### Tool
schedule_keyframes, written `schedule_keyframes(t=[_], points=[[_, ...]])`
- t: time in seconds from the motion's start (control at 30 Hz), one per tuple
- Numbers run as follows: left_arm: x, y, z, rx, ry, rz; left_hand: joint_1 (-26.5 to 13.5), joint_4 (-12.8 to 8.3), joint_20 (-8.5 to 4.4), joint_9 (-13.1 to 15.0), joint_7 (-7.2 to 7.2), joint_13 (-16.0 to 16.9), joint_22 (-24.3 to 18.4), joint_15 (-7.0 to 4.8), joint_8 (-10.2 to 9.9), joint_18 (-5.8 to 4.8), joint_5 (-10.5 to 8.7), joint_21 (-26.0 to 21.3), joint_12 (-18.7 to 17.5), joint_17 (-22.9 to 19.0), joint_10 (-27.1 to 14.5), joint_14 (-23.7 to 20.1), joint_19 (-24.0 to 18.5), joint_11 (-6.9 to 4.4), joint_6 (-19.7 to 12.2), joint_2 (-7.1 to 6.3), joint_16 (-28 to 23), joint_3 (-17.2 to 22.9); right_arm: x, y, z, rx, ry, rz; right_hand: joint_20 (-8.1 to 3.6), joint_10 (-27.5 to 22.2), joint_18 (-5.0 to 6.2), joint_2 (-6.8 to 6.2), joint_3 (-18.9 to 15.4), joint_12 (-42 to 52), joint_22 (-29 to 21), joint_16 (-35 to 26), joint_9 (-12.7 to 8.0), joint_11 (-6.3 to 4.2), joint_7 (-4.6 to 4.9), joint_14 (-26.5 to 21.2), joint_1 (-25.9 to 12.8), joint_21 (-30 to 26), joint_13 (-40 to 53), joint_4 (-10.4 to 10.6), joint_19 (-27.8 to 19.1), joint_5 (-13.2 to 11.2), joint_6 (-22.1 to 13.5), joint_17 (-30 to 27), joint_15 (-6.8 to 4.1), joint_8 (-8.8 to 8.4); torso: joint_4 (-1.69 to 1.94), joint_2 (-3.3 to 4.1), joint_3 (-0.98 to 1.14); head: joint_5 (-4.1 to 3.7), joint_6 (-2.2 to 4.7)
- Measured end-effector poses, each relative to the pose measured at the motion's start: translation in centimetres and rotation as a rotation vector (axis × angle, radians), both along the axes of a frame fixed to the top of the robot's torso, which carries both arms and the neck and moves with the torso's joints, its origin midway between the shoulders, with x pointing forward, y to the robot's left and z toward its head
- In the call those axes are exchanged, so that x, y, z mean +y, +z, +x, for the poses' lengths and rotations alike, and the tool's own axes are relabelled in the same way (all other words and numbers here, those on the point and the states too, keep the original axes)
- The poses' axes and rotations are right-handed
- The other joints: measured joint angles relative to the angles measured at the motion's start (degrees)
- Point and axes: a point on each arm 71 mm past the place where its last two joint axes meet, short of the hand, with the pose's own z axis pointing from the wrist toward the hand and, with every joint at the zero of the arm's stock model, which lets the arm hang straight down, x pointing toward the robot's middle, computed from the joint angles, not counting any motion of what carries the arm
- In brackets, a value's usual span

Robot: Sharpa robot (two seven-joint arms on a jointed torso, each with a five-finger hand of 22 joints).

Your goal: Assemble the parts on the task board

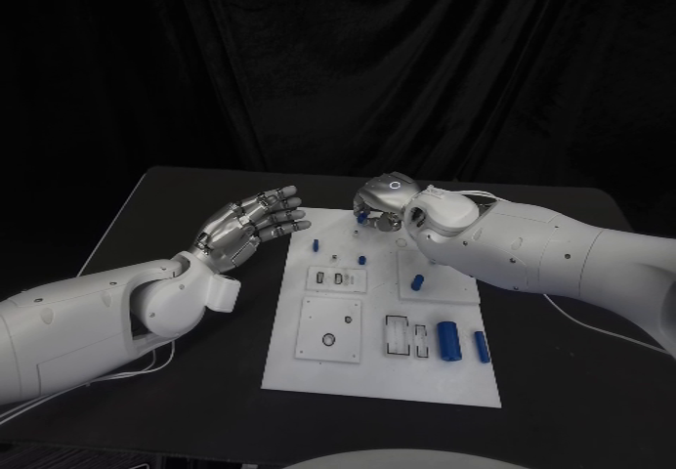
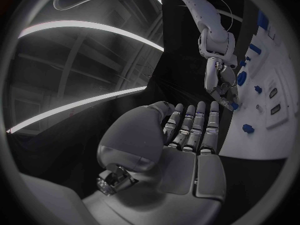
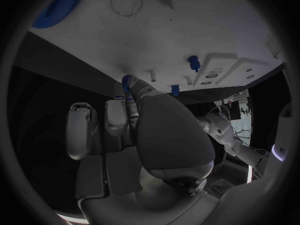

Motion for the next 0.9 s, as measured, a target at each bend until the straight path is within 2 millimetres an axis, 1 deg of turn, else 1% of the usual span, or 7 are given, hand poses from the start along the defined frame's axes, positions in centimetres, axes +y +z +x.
schedule_keyframes(t=[0.2,0.27,0.33,0.5,0.6,0.77,0.9], points=[[-0.03,-0.03,0.03,0.002,-0.003,0.0,0.0,0.2,0.0,0.0,0.0,0.0,0.0,0.17,0.0,0.0,0.0,0.0,0.0,0.0,0.0,-0.2,0.0,0.0,0.0,0.0,0.0,0.2,0.13,-0.07,-0.01,0.002,0.001,0.001,0.13,-0.5,0.0,-0.09,0.0,-0.9,0.0,0.0,0.1,0.51,-0.21,-0.2,-0.1,0.0,0.0,0.0,-0.1,-0.1,-0.6,-0.1,0.2,-0.32,-0.1,0.0,-0.01,0.16,-0.16],[-0.04,-0.04,0.04,0.002,-0.003,0.0,0.0,0.2,0.0,0.0,0.0,0.0,0.0,0.21,0.0,0.0,0.0,0.0,0.0,0.0,0.0,-0.2,0.0,0.0,0.0,0.0,0.0,0.2,0.13,-0.12,-0.01,0.003,0.0,0.0,0.31,-0.6,0.0,-0.22,-0.1,-1.3,0.0,0.0,5.0,0.62,-0.22,-0.4,-0.5,0.0,0.0,0.1,-0.3,-0.3,-1.7,-0.3,0.4,-1.03,-0.13,0.0,-0.01,0.18,-0.19],[-0.08,-0.05,0.04,0.003,-0.005,0.0,0.0,0.2,0.0,0.0,0.0,0.0,0.0,0.21,0.0,0.0,0.0,0.0,0.0,0.0,0.0,-0.2,0.0,0.0,0.0,0.0,0.0,0.2,0.13,-0.24,-0.01,0.006,-0.002,-0.002,0.51,-1.9,0.0,-0.34,-0.4,-2.3,0.0,-0.3,6.6,1.22,-0.49,-0.4,-1.3,-0.2,0.0,0.4,-0.5,-0.5,-4.0,-0.6,0.45,-2.46,-0.16,-0.01,0.0,0.18,-0.19],[-0.09,-0.06,0.05,0.004,-0.006,0.0,0.0,0.2,0.0,0.0,0.0,0.0,0.0,0.21,0.0,0.0,0.0,0.0,0.0,0.0,0.0,-0.2,0.0,0.0,0.0,0.0,0.0,0.2,0.06,-0.68,0.02,0.023,-0.013,-0.015,0.89,-11.7,0.0,-1.56,-0.7,-8.1,-1.5,-3.0,2.6,2.61,-2.88,-2.8,-2.2,-3.4,-0.2,0.5,-3.4,-1.6,-15.8,-4.1,0.97,-9.76,-0.24,-0.03,0.01,0.26,-0.2],[-0.09,-0.06,0.05,0.004,-0.007,0.0,0.0,0.2,0.0,0.0,0.0,0.0,0.0,0.21,0.0,0.0,0.0,0.0,0.0,0.0,0.0,-0.2,0.0,0.0,0.0,0.0,0.0,0.2,0.03,-0.75,0.1,0.03,-0.022,-0.022,1.14,-16.6,0.9,-1.67,-1.9,-10.7,-3.3,-4.7,0.1,2.93,-3.38,-4.4,-2.4,-5.2,-0.1,-0.3,-5.0,-1.8,-22.8,-6.5,1.19,-10.83,-0.25,-0.03,0.01,0.3,-0.2],[-0.01,-0.07,0.03,0.005,-0.006,0.0,0.0,0.0,0.0,0.0,0.0,0.0,0.0,0.0,0.0,0.0,-0.22,0.0,0.0,0.0,0.0,-0.4,0.0,0.0,0.0,0.0,0.0,0.3,-0.24,-0.79,0.24,0.034,-0.038,-0.027,1.23,-17.4,0.95,-1.67,-2.2,-10.9,-3.8,-5.0,-0.5,3.06,-3.35,-4.5,-2.4,-5.6,0.0,-0.6,-5.1,-1.8,-24.0,-7.1,1.27,-10.83,-0.25,-0.05,0.01,0.37,-0.2],[0.27,-0.08,-0.04,0.005,-0.002,0.002,0.0,0.0,0.0,0.0,0.0,0.0,0.0,0.0,0.0,0.0,-0.22,0.0,0.0,0.0,0.0,-0.4,0.0,0.0,0.0,0.0,0.0,0.3,-0.71,-0.62,0.2,0.021,-0.041,-0.013,1.23,-17.1,0.95,-1.65,-2.7,-10.6,-3.6,-5.2,-0.4,2.82,-3.21,-4.5,-2.3,-5.6,0.6,-1.1,-5.1,-0.8,-21.2,-6.8,1.27,-10.42,-0.25,-0.05,0.02,0.71,-0.09]])
